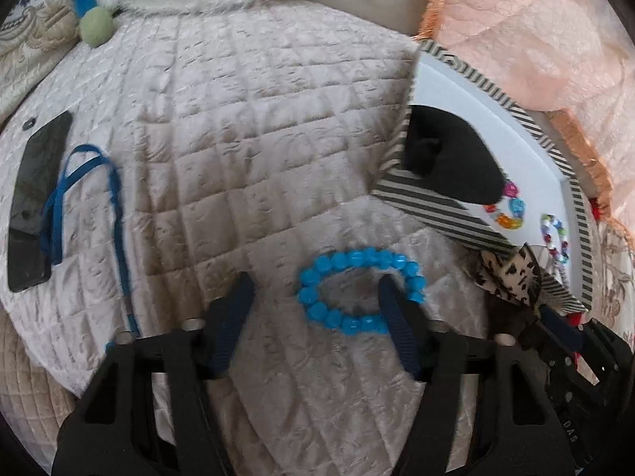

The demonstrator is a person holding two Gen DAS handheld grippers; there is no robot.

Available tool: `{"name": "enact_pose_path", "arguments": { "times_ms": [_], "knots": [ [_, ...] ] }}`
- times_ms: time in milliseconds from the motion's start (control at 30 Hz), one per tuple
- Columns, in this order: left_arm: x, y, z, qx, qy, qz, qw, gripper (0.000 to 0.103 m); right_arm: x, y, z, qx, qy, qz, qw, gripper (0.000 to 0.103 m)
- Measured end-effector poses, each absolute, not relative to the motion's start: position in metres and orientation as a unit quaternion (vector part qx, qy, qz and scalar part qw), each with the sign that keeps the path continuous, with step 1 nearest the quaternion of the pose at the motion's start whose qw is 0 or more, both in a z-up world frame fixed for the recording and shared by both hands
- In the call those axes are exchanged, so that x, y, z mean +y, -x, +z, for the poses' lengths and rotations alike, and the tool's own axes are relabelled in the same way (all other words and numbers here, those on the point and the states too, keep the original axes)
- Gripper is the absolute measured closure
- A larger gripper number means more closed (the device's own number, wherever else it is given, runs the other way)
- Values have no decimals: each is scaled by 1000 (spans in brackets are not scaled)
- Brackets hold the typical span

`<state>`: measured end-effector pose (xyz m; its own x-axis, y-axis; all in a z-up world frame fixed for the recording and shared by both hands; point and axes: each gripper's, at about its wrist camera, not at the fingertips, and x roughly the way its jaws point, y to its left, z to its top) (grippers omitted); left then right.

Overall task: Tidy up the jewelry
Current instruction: 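Grasp light blue bead bracelet with left tool while right grasps leopard-print bow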

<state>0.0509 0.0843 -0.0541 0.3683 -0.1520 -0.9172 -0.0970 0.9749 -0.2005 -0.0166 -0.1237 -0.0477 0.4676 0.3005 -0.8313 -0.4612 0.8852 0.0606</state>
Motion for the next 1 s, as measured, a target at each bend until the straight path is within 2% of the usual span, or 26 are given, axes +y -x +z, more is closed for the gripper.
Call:
{"name": "enact_pose_path", "arguments": {
  "times_ms": [33,67,100,133,1000],
  "knots": [
    [82,-53,-54,564,104,-17,819,80,-126,18,-45,462,79,223,855,93],
    [81,-54,-54,563,98,-15,821,82,-127,20,-43,460,74,224,856,97],
    [81,-54,-52,560,101,-18,822,91,-129,22,-39,457,66,227,858,99],
    [82,-55,-51,560,108,-27,821,94,-130,24,-35,454,61,229,859,99],
    [48,-35,61,478,89,-91,869,94,-172,58,52,362,16,199,910,100]
  ]
}}
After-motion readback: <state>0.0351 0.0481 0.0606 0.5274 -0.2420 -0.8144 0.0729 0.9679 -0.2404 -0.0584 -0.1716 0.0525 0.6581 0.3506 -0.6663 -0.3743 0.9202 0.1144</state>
